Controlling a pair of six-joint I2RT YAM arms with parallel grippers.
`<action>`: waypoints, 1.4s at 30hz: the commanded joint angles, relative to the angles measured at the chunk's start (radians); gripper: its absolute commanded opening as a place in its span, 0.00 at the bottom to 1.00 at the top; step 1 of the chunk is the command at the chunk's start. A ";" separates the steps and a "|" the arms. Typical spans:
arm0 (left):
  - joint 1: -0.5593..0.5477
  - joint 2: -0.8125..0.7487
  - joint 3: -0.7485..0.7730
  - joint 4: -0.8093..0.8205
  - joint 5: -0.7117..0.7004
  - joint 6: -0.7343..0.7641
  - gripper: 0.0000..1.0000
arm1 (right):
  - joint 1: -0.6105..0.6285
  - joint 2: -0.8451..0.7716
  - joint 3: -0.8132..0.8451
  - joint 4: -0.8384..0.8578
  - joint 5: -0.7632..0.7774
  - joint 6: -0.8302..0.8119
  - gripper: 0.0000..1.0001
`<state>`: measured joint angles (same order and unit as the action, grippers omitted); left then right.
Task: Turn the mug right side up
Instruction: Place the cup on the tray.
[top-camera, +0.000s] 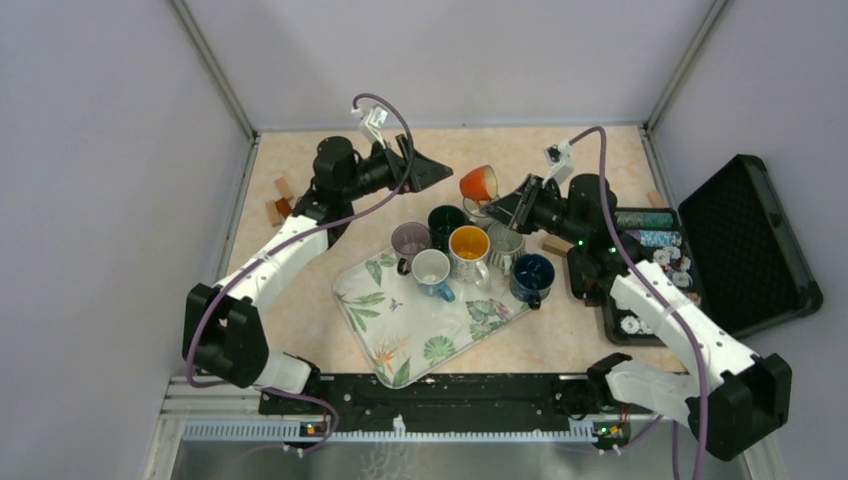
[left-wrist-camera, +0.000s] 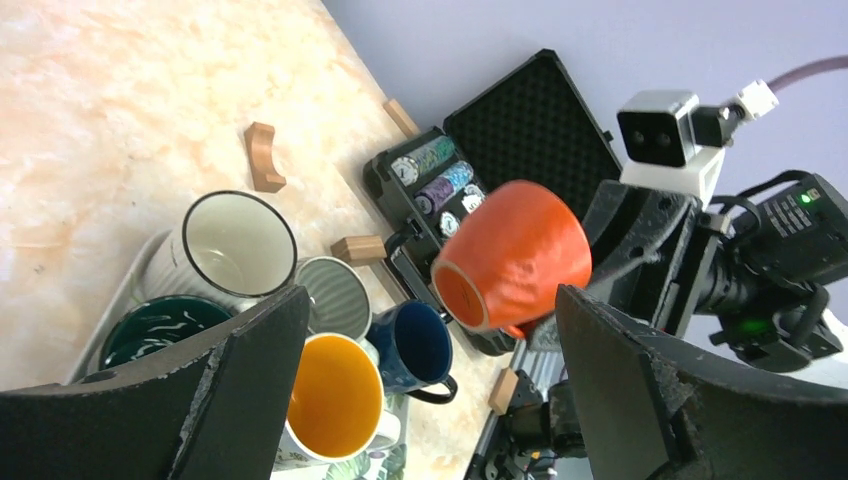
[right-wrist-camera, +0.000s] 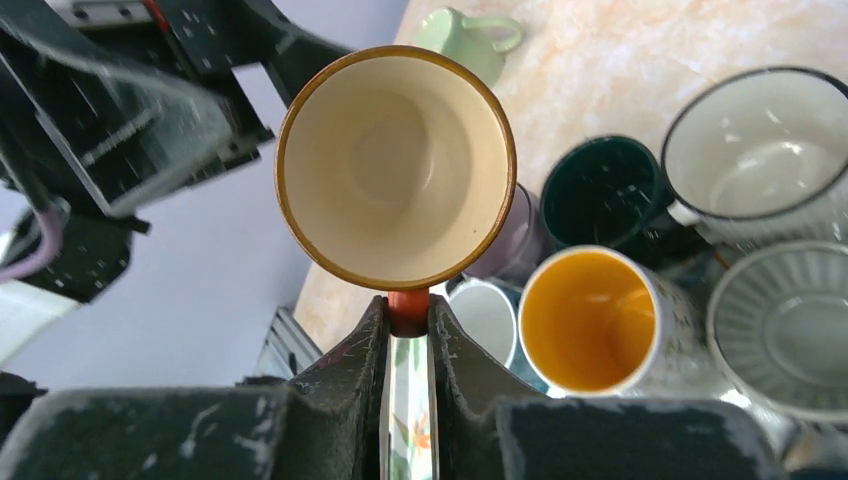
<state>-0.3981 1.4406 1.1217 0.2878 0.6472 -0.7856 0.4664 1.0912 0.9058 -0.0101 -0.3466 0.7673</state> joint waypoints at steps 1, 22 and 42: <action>0.006 -0.047 0.058 -0.056 -0.034 0.100 0.98 | -0.003 -0.102 0.071 -0.203 -0.004 -0.131 0.00; 0.035 -0.082 0.060 -0.130 -0.056 0.192 0.98 | 0.124 -0.267 0.008 -0.829 0.104 -0.302 0.00; 0.054 -0.107 0.047 -0.175 -0.082 0.247 0.98 | 0.277 -0.189 -0.186 -0.692 0.300 -0.187 0.00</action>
<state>-0.3523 1.3861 1.1454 0.0921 0.5777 -0.5678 0.6998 0.8806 0.7315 -0.7902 -0.1284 0.5320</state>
